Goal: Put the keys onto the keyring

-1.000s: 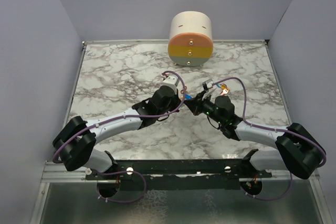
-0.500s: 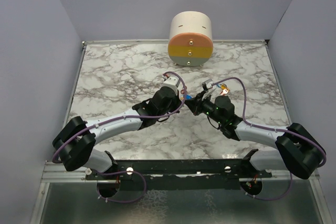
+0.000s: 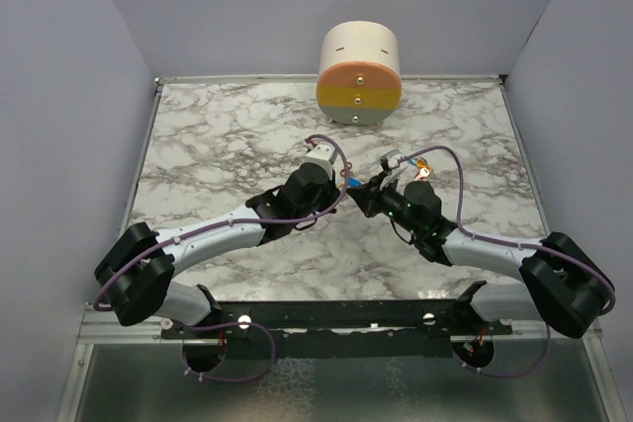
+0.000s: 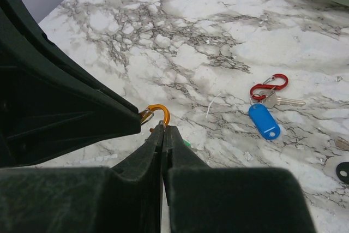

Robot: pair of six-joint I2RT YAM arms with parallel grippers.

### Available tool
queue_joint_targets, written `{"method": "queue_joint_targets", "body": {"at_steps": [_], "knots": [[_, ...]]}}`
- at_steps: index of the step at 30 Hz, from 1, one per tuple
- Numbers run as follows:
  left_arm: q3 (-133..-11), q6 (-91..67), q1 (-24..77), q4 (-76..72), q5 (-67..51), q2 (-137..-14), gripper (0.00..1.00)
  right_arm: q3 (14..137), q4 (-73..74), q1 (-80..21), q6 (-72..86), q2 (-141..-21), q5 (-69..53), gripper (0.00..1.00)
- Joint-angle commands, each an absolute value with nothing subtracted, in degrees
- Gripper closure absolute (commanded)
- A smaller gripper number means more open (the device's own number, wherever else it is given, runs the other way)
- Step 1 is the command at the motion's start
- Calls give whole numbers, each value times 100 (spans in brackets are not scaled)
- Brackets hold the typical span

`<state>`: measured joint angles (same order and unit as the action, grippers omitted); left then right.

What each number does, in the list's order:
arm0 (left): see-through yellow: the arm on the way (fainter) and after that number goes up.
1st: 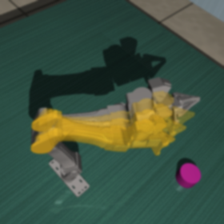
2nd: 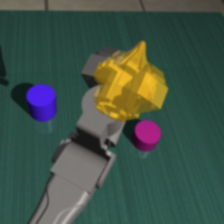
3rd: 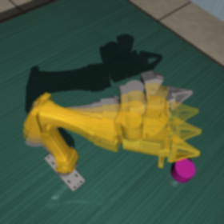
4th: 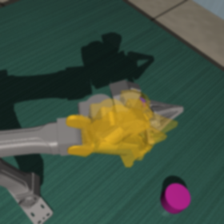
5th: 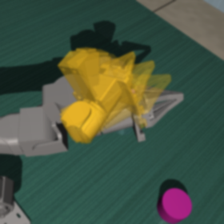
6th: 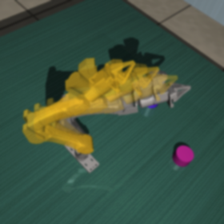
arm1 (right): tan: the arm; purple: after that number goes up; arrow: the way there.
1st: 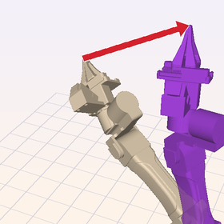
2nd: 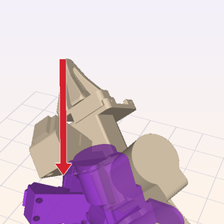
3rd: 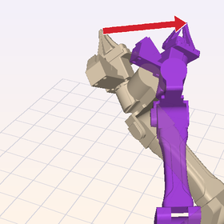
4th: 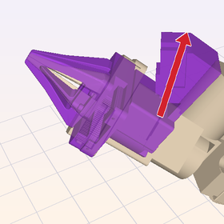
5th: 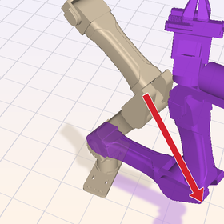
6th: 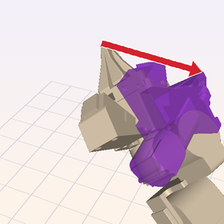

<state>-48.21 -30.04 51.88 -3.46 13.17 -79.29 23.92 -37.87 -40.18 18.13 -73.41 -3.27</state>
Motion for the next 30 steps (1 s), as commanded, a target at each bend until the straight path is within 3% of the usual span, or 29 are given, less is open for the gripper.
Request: {"method": "queue_joint_targets", "body": {"at_steps": [1,15,17,21,22,30], "knots": [[-4847,-2965,5237,-343,1198,-7722,100,2285,-3912,-4026,1616,-7214,6,99],[-4755,-2971,5234,-360,1193,-7704,100,2225,-3920,-4027,1551,-7035,87,99],[-4747,-2983,5230,-358,1216,-7699,88,2215,-3925,-4031,1546,-7007,92,99],[-4709,-3038,5229,-376,1317,-7615,50,2205,-3912,-4026,1546,-6972,105,99],[-4692,-3066,5230,-378,1366,-7587,46,2206,-3904,-4025,1542,-6963,105,99],[-4380,-3246,5221,-290,2069,-7058,35,2162,-3852,-4028,1537,-6852,192,99]]}}
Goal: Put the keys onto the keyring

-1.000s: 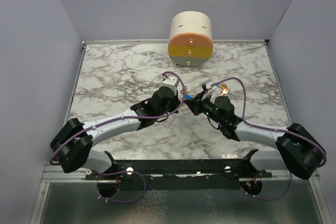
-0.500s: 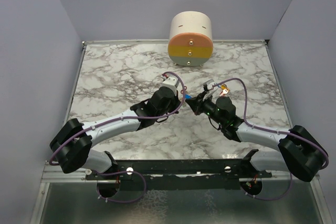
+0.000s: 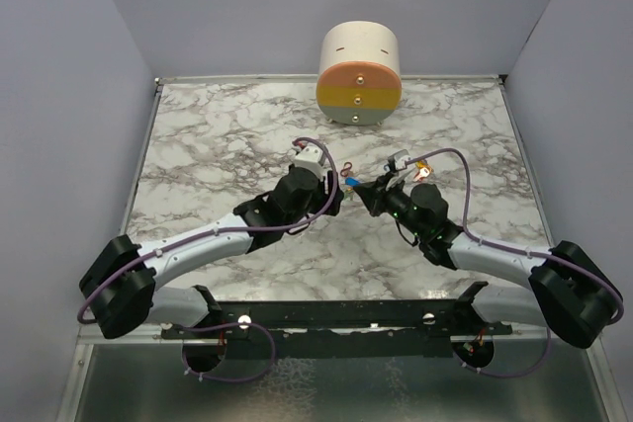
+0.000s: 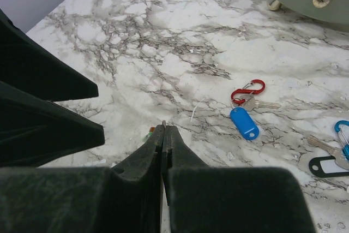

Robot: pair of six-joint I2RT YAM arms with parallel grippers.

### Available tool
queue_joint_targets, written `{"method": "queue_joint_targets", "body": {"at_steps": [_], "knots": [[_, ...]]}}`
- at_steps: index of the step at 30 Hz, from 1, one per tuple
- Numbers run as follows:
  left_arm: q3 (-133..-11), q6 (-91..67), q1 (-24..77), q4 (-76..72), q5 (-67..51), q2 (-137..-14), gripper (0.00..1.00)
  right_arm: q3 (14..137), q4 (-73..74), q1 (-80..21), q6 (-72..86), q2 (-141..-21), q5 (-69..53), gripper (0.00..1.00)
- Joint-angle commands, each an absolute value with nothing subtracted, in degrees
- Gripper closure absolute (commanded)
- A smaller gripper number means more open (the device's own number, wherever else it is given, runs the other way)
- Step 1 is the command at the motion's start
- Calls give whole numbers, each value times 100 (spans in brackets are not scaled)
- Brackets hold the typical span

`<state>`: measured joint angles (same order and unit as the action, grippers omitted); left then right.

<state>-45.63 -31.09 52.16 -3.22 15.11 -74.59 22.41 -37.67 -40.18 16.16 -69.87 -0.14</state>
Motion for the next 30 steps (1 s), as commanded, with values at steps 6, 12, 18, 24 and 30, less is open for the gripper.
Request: {"method": "queue_joint_targets", "body": {"at_steps": [6,12,18,24,30], "knots": [[-3953,-3364,5223,-211,2599,-6395,30,2366,-3654,-4025,1544,-6973,192,99],[-3442,-3463,5213,-9,3112,-5680,1,3115,-3459,-4026,1556,-7882,28,99],[-3165,-3588,5208,196,3281,-5329,1,3977,-3772,-4030,1676,-9064,-257,99],[-2788,-3623,5204,353,3484,-4714,1,4948,-4145,-4031,1838,-10333,-513,99],[-2581,-3621,5195,611,3609,-4149,1,5982,-4217,-4026,1900,-11281,-602,99]]}}
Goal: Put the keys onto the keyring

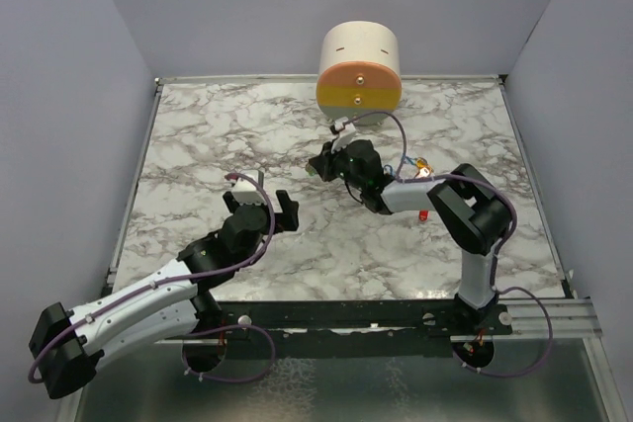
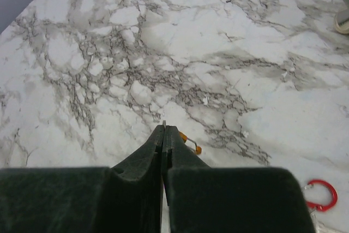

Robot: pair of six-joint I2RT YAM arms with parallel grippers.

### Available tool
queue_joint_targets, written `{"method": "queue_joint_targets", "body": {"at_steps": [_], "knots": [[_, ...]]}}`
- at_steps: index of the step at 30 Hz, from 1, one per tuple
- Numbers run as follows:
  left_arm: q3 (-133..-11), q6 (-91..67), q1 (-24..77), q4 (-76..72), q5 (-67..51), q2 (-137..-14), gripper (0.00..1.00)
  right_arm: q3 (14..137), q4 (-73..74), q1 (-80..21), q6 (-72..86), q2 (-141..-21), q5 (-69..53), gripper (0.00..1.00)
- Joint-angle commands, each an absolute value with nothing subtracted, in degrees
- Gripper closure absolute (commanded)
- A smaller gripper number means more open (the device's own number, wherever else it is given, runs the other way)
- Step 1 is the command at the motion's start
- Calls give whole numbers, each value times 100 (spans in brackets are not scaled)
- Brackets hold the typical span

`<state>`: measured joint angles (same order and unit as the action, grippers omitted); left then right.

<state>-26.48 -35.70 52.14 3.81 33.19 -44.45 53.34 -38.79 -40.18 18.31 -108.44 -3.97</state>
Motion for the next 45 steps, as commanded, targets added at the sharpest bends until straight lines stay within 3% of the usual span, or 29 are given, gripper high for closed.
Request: {"method": "queue_joint_targets", "body": {"at_steps": [1,10,18,25,31,35,45], "knots": [[-2570,-3629,5194,682,3638,-4108,1,6156,-4168,-4025,1877,-11400,-603,99],[-2579,-3587,5195,860,3680,-4034,1,7183,-3683,-4025,1787,-12173,-512,96],[-2571,-3542,5194,894,3717,-3962,1,7256,-3614,-4025,1790,-12329,-470,94],[-2663,-3465,5198,919,3683,-4009,1,6556,-3937,-4025,1892,-11807,-325,67],[-2743,-3402,5194,946,3778,-4046,1,4990,-4545,-4053,2128,-10625,-361,44],[-2764,-3457,5201,930,3768,-3968,1,3725,-4848,-4329,2117,-9584,-318,21],[-2619,-3426,5203,770,3814,-3874,1,1734,-4800,-5299,2248,-7229,325,14]]}}
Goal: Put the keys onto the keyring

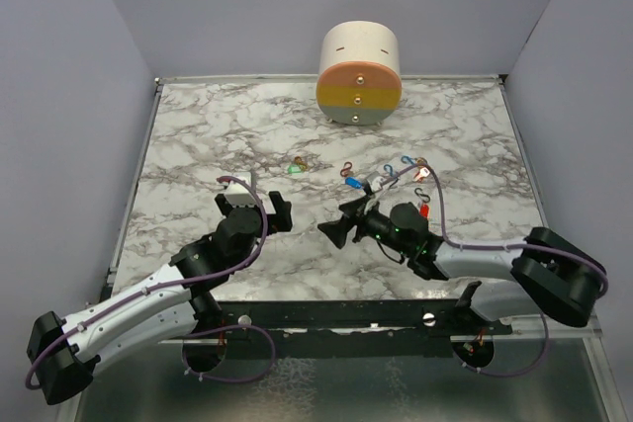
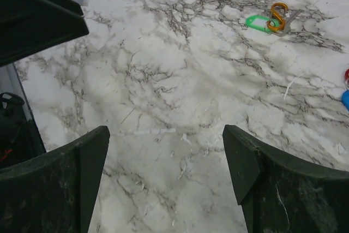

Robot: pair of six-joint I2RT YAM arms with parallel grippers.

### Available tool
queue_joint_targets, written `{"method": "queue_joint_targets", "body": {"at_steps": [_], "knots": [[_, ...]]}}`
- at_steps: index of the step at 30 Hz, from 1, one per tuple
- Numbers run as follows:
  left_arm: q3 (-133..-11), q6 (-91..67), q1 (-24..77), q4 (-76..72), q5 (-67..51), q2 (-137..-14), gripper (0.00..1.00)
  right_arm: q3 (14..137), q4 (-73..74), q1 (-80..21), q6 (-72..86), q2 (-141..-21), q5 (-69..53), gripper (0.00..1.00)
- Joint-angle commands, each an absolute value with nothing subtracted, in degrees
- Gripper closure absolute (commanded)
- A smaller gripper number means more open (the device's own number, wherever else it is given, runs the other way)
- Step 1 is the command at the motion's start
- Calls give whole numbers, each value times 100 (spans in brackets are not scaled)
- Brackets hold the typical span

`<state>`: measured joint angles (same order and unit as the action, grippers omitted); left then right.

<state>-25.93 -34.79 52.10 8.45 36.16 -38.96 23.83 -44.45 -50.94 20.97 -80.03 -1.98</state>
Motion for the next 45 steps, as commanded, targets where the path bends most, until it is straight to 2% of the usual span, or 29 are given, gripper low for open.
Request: {"method": "queue_joint_targets", "body": {"at_steps": [1,8,14,31,45], "knots": [[-2629,-3434,5203,777,3821,-3900,1,1542,-4818,-5352,2270,-6868,431,14],[-2706,-3560,5199,809,3852,-4201,1,814,-4472,-5481,2158,-5381,424,13],[-2633,-3653,5209,811,3963,-4165,1,296,-4281,-5546,2230,-4650,319,9],[-2388,-3972,5208,1038,4117,-3860,1,-166,-4024,-5625,2364,-3951,918,7],[-2083,-4158,5210,1067,4412,-3381,1,-363,-4272,-5623,2454,-3967,1023,3]]}}
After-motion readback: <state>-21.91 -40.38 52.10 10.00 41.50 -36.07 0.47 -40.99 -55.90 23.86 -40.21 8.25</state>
